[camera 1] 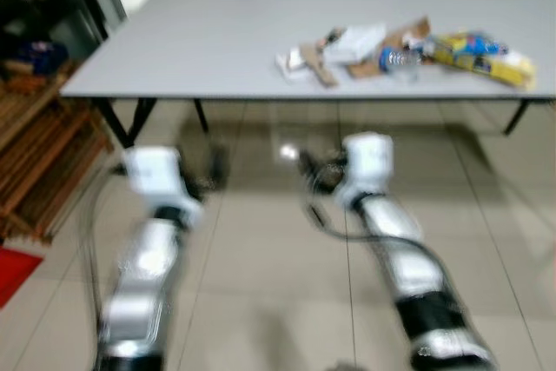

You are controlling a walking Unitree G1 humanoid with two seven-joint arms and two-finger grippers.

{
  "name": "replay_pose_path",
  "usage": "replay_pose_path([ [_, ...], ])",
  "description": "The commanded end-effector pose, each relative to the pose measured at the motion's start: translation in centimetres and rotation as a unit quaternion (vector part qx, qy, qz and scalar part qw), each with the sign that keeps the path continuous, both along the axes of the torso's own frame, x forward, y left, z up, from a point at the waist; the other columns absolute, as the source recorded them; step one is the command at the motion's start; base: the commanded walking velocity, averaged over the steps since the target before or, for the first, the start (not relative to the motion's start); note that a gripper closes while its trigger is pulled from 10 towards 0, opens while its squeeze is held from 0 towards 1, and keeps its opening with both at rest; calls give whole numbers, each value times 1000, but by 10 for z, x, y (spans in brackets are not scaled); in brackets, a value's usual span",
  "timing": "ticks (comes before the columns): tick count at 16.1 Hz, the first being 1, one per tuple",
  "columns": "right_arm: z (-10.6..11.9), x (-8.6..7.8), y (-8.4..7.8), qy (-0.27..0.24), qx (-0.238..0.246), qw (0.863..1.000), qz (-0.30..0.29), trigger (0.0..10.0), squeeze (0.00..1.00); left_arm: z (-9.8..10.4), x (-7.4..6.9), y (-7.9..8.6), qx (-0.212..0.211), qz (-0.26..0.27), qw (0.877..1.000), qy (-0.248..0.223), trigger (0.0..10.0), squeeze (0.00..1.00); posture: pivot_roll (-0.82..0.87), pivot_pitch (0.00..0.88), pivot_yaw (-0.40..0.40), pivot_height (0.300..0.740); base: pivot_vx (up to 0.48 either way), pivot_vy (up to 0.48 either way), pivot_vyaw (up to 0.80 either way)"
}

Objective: Picking trash to rubbish bin

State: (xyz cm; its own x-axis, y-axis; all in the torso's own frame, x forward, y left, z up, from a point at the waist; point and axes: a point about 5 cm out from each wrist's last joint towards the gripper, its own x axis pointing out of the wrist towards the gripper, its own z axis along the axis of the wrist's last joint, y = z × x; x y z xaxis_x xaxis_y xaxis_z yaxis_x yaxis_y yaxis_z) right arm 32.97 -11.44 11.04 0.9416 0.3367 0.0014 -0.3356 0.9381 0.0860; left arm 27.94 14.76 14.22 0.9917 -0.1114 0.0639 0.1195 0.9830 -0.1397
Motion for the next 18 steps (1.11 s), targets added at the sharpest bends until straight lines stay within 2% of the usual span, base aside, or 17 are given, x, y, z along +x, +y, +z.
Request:
replay_pose_path([
  [1, 8, 1, 17, -13, 6, 1000, 23, 10000, 0, 2, 0, 11, 10, 18, 1000, -2, 10000, 0, 21, 77, 81, 740, 439, 0, 0],
  [18, 8, -1, 20, -15, -3, 999, 35, 10000, 0, -2, -2, 11, 8, 26, 1000, 11, 10000, 0, 19, 91, 68, 740, 436, 0, 0],
])
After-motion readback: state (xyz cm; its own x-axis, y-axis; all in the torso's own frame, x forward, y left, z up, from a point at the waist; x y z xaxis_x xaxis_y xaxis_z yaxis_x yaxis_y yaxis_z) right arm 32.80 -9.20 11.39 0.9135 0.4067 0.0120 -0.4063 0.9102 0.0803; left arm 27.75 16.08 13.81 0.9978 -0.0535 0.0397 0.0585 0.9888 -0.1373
